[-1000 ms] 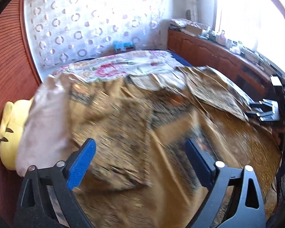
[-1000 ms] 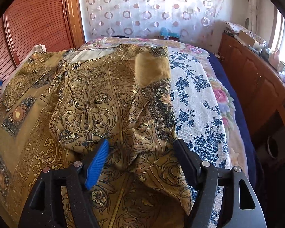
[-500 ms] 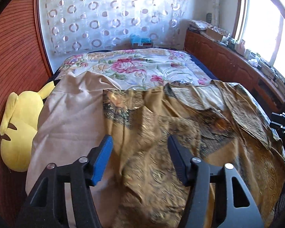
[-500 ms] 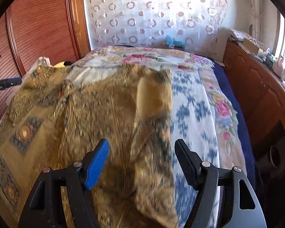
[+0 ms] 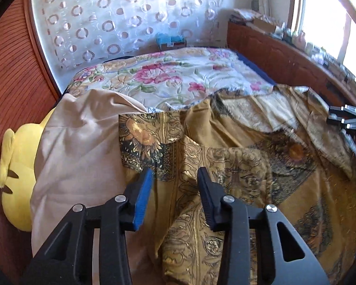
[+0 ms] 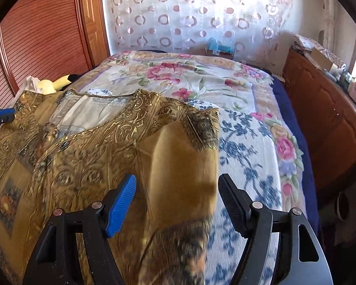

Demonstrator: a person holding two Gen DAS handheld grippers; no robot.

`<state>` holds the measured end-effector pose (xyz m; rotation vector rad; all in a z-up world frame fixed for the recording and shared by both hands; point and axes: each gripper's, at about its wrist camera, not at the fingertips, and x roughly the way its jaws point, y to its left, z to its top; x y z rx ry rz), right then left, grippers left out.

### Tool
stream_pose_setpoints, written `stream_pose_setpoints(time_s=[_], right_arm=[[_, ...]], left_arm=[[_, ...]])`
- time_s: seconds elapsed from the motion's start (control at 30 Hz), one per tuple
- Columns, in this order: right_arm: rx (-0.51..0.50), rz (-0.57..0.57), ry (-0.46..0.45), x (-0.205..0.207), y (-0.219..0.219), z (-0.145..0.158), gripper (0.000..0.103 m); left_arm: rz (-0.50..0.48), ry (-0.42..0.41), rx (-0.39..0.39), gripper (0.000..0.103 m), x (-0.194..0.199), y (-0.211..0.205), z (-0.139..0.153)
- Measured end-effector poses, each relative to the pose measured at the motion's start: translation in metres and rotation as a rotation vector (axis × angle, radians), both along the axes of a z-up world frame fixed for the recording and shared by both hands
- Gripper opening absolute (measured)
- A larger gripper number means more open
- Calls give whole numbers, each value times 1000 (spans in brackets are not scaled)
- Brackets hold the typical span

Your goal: Fold small clothes

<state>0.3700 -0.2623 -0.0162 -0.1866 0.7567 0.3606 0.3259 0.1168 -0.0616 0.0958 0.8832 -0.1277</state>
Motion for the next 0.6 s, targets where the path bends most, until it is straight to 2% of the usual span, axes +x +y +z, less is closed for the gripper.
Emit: stream_pose_setpoints(time_s=[0.2, 0.43, 0.53, 0.6], right_arm=[[-7, -6, 29, 21, 4, -9, 74], [-6, 3, 11, 20, 3, -10, 76], [-6, 4, 12, 21, 3, -11, 77], [-2, 2, 13, 21, 2, -11, 77]], left_arm=[[-7, 21, 46, 41, 7, -3, -9], [-41, 47, 101, 19, 8, -13, -16], [-38, 53, 92, 7, 8, -10, -17], [-38, 41, 80, 4, 5, -8, -13]])
